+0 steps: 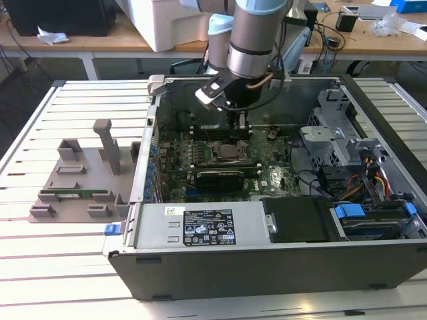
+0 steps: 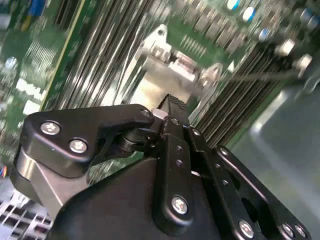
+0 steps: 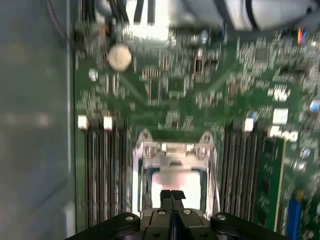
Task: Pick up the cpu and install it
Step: 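Close the cpu cover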
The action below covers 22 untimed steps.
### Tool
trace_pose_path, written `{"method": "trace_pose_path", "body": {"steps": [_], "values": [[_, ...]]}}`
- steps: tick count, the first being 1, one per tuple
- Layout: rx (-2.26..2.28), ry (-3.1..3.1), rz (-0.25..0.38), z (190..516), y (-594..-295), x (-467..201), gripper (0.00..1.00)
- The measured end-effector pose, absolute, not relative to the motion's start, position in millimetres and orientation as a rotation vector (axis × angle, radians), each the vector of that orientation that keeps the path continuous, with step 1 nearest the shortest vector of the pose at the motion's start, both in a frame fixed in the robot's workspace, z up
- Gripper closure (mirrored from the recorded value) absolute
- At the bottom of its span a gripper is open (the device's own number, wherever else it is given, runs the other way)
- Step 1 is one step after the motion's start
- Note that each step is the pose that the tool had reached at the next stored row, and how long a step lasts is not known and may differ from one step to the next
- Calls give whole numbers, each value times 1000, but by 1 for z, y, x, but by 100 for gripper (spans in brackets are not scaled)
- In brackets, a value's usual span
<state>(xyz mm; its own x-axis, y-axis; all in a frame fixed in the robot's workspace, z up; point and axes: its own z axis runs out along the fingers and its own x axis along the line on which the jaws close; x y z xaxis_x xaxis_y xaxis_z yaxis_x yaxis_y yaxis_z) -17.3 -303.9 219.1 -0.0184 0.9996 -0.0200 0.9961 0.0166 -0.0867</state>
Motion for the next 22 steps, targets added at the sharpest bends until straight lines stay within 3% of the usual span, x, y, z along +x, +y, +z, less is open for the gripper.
{"method": "trace_pose_path", "body": {"steps": [11,22], "values": [[-2168,-2206,118,208,-304,-46,89],[-2157,-2198,98,208,-305,-17,89]]}}
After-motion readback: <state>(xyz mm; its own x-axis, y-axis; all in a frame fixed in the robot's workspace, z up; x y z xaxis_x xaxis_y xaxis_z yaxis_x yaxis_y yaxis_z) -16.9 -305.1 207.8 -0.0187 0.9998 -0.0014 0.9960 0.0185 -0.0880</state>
